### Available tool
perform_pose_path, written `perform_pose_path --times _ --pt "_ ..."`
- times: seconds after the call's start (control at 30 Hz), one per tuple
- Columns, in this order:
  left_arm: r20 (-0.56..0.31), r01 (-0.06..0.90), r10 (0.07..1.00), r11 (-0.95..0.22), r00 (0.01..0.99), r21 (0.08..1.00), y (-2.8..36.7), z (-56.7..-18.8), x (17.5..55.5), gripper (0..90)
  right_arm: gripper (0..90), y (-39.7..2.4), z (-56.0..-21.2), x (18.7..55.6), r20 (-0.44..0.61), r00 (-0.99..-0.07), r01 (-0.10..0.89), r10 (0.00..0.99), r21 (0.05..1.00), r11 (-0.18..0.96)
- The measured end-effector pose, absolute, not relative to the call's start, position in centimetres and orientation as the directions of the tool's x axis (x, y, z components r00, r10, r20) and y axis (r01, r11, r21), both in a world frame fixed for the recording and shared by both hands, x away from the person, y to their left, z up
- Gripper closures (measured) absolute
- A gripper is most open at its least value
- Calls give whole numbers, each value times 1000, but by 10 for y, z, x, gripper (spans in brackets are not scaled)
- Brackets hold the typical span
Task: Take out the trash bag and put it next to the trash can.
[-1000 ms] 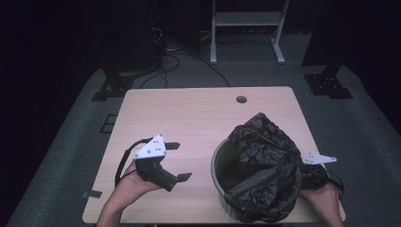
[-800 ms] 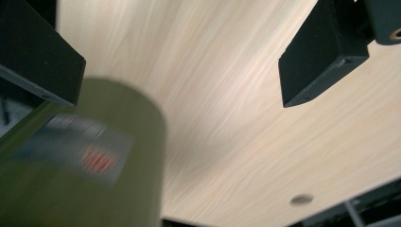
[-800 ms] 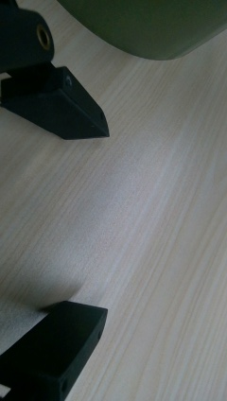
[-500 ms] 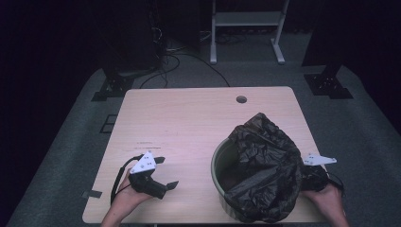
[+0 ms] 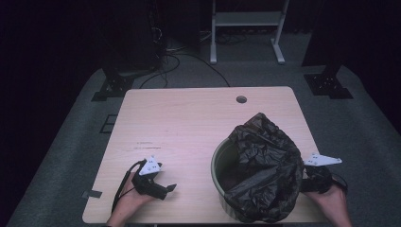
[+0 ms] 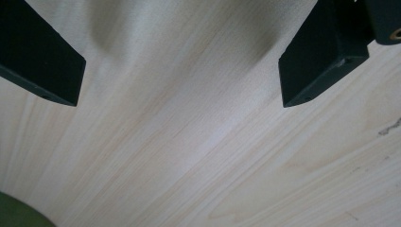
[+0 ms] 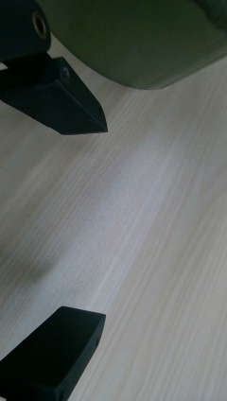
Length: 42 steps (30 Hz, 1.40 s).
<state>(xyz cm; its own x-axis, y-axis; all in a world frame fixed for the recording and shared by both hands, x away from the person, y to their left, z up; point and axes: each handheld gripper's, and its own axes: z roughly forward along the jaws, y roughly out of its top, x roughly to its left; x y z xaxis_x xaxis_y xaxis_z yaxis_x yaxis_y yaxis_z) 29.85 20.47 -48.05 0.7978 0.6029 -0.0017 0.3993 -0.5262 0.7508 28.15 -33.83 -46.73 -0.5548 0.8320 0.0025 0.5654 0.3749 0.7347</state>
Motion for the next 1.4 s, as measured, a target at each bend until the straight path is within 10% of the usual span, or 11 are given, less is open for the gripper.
perform_pose_path --times 1.4 --pt "15 431 629 -550 777 715 203 -484 300 0 77 -365 -310 248 112 -555 465 824 863 196"
